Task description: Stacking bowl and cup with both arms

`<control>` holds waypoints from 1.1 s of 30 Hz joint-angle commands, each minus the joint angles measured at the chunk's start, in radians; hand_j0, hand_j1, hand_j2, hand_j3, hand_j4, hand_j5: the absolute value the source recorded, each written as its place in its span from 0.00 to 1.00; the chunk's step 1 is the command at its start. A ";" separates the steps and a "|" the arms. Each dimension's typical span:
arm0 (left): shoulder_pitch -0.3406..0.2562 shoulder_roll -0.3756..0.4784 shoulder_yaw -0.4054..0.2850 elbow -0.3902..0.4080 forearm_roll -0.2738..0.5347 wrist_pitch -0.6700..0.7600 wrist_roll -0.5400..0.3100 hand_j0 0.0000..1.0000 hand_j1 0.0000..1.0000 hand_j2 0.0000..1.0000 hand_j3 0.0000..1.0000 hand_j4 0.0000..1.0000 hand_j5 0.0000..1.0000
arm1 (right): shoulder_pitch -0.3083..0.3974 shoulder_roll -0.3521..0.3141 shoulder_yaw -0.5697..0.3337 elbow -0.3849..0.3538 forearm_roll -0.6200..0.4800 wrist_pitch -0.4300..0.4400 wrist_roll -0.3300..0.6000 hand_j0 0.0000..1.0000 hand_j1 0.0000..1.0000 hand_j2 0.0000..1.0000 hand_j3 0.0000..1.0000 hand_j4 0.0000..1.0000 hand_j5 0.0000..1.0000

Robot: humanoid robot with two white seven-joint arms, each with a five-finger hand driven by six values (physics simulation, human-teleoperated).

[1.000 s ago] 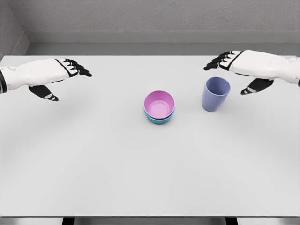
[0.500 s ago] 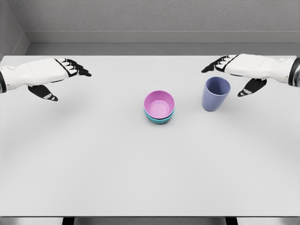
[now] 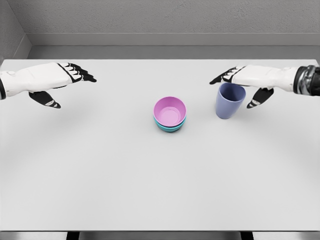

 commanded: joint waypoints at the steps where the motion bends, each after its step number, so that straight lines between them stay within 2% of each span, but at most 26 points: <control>1: 0.000 0.001 0.001 0.000 0.006 0.003 0.001 1.00 1.00 1.00 1.00 1.00 1.00 | -0.002 0.008 0.019 0.021 -0.004 0.002 0.000 1.00 1.00 1.00 1.00 1.00 1.00; 10: 0.002 -0.002 0.001 0.001 0.006 0.003 0.001 1.00 1.00 1.00 1.00 1.00 1.00 | -0.037 0.048 0.052 0.070 -0.003 0.004 0.000 1.00 1.00 1.00 1.00 1.00 1.00; 21: 0.005 -0.002 0.004 0.001 0.007 0.003 0.001 1.00 1.00 1.00 1.00 1.00 1.00 | -0.040 0.059 0.082 0.128 -0.003 0.004 0.000 1.00 1.00 1.00 1.00 1.00 1.00; 26: 0.005 -0.005 0.004 0.001 0.006 0.003 0.001 1.00 1.00 1.00 1.00 1.00 1.00 | -0.041 0.062 0.088 0.131 -0.003 0.004 0.000 1.00 1.00 1.00 1.00 1.00 1.00; 27: 0.006 -0.005 0.004 0.001 0.006 0.003 0.001 1.00 1.00 1.00 1.00 1.00 1.00 | -0.041 0.062 0.088 0.130 -0.003 0.004 0.000 0.96 0.96 0.96 0.96 0.96 0.96; 28: 0.006 -0.005 0.004 0.001 0.006 0.003 0.001 1.00 1.00 1.00 1.00 1.00 1.00 | -0.041 0.062 0.088 0.130 -0.003 0.004 0.000 0.83 0.83 0.83 0.83 0.83 0.83; 29: 0.006 -0.005 0.004 0.001 0.006 0.003 0.001 1.00 1.00 1.00 1.00 1.00 1.00 | -0.041 0.062 0.088 0.128 -0.001 0.002 0.000 0.75 0.75 0.75 0.75 0.75 0.75; 30: 0.006 -0.006 0.004 0.000 0.006 0.003 0.001 1.00 1.00 1.00 1.00 1.00 1.00 | -0.041 0.062 0.089 0.128 -0.001 0.002 0.000 0.72 0.72 0.72 0.72 0.72 0.72; 33: 0.006 -0.005 0.004 0.001 0.006 0.003 -0.001 1.00 1.00 1.00 1.00 1.00 1.00 | -0.045 0.062 0.095 0.128 -0.001 0.002 0.000 0.72 0.72 0.72 0.72 0.72 0.72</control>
